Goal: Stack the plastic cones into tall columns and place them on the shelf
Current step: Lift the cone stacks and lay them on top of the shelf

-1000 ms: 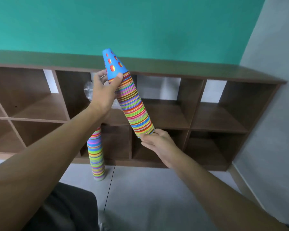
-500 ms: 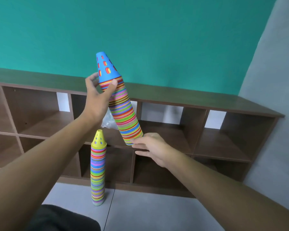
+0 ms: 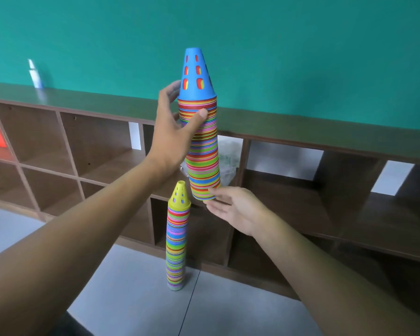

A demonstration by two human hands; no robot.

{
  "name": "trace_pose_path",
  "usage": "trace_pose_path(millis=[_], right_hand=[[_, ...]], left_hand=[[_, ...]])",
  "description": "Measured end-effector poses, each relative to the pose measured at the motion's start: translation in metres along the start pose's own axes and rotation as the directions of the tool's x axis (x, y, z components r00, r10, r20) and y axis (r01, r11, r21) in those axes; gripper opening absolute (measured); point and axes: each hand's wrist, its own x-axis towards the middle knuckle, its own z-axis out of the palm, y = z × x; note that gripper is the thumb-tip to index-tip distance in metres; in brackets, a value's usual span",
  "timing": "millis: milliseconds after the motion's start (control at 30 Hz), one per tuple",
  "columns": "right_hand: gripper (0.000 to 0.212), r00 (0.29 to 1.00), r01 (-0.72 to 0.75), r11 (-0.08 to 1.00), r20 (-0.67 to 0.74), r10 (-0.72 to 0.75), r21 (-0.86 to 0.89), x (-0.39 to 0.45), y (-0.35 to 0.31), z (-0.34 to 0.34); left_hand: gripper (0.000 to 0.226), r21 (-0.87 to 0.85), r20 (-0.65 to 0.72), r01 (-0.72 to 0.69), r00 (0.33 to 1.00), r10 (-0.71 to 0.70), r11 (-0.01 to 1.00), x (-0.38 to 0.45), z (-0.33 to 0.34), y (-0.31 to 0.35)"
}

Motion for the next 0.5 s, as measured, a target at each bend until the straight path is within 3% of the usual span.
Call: trace_pose_path(millis=[167,500], right_hand=[[0.027,0.999,0.016,0.992,0.045,-0.022,0.127,0.029,-0.005,0.016],[0.036,0.995,-0.018,0.988,0.099,0.003,0.153,0.092,0.017,0.028]], left_hand=[[0.059,0.067,-0.058,-0.068,0.996,0.072,0.995,0.025,-0.01,-0.012],[0.062,0.145,0.037,-0.067,0.997,0.063,0.987,0.044,-0.026,-0.063]])
